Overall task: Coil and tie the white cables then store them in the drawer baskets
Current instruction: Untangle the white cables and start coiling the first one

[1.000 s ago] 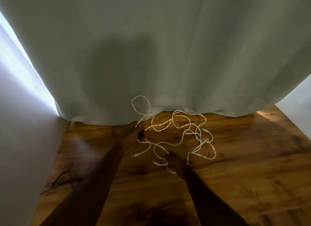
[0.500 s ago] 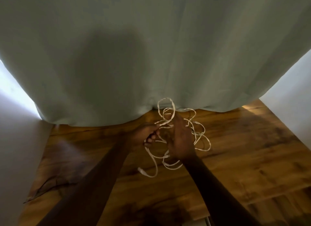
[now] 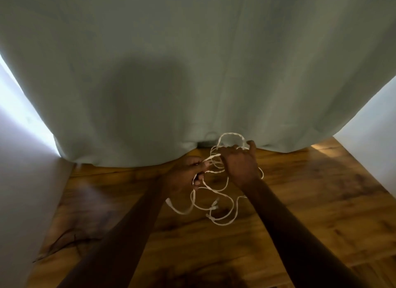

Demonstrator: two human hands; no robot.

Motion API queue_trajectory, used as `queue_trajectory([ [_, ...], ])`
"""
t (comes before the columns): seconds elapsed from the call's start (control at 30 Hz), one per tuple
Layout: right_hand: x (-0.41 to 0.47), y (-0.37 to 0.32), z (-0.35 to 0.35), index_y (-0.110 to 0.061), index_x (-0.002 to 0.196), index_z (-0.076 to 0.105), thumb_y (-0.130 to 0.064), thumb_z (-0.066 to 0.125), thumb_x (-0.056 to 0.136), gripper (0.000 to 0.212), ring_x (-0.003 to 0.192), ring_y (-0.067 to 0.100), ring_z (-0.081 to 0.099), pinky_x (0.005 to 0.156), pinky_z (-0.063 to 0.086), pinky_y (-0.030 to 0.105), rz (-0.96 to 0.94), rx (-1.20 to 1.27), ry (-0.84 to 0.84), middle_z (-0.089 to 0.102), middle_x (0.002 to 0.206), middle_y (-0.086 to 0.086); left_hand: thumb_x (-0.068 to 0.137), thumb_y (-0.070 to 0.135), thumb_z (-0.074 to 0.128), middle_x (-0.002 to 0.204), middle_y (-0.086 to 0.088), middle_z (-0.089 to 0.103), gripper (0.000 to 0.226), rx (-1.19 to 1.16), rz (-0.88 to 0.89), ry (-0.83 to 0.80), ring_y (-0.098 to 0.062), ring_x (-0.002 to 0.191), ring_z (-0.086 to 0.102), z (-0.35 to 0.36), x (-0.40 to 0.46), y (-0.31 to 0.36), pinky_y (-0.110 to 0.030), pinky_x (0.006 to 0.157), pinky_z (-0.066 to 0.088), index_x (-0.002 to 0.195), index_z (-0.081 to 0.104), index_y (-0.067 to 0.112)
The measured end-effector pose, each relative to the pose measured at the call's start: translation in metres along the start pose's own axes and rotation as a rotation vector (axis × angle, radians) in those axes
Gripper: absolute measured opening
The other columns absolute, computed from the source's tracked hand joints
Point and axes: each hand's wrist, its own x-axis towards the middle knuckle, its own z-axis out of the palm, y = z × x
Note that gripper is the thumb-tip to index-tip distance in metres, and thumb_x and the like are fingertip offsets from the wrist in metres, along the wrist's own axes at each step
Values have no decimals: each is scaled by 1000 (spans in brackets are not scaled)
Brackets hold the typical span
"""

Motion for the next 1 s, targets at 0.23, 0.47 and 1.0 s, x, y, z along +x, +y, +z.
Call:
queue_trajectory([
  [0.23, 11, 34, -9, -30, 137, 50, -30, 59, 93, 45, 132, 22, 52, 116, 12, 64, 93, -116, -96, 57, 141, 1, 99, 41, 45, 62, -2, 56, 43, 673, 147, 97, -10, 57, 52, -21, -21, -57, -38, 59, 44, 74, 62, 11],
  [0.47, -10, -26, -3, -25, 131, 53, -27, 65, 88, 45, 138, 18, 48, 119, 13, 64, -406, 104, 186, 56, 143, 1, 105, 35, 35, 47, 5, 37, 44, 73, 33, 43, -10, 44, 41, 1, -19, -12, -20, 47, 39, 71, 48, 10],
  [1.0, 9, -38, -7, -19, 117, 59, -27, 64, 91, 28, 93, 27, 68, 76, 54, 37, -159, 475, -288, 70, 104, 6, 97, 23, 50, 51, -1, 42, 27, -743, 277, -126, -12, 45, 44, 23, -25, 3, -26, 48, 40, 109, 61, 2],
])
